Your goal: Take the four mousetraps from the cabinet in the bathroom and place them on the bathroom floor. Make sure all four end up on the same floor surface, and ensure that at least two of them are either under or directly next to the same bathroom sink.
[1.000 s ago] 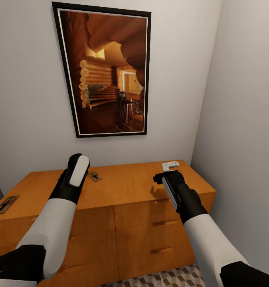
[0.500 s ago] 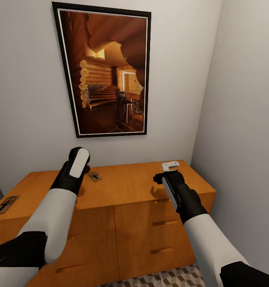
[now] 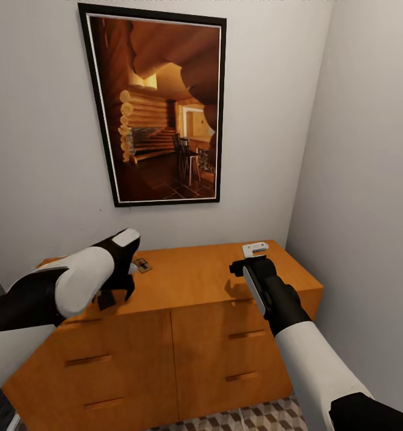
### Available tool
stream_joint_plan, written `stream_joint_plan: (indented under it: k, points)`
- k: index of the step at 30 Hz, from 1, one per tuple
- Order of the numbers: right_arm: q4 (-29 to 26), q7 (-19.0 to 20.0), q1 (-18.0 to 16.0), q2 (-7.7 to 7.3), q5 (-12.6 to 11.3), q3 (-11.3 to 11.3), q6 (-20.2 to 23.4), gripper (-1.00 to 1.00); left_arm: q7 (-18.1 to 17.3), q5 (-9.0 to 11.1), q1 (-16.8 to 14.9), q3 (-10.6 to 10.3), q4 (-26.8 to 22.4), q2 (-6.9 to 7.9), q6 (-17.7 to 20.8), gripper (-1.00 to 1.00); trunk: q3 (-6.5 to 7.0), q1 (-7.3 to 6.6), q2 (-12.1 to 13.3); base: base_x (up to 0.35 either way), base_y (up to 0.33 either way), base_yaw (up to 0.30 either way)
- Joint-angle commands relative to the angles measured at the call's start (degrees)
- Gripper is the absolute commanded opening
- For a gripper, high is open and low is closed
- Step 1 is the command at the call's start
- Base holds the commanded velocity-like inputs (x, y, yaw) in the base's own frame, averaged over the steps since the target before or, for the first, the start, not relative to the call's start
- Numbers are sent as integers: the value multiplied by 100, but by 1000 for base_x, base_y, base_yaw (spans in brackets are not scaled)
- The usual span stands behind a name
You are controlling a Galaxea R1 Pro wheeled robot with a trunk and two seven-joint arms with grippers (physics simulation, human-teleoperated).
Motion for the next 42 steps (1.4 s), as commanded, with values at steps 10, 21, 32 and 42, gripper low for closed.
stream_joint_plan:
  k: [10, 21, 32, 42]
  points:
    - [2, 0, 1, 0, 37, 13, 35, 100, -47, 18, -31, 162, 164, 142, -218, 100, -9, 1, -3, 0, 0, 0]
    - [3, 3, 7, 0, 37, 14, 35, 100, -313, 27, 86, 188, 175, 304, -244, 100, -9, 1, -3, 0, 0, 0]
    - [9, 6, 12, 0, 37, 14, 35, 100, -612, 22, 148, 190, 163, 323, -288, 100, -9, 1, -3, 0, 0, 0]
    - [11, 6, 12, 0, 37, 14, 33, 100, -748, 18, 153, 190, 60, 329, -324, 100, -9, 1, -3, 0, 0, 0]
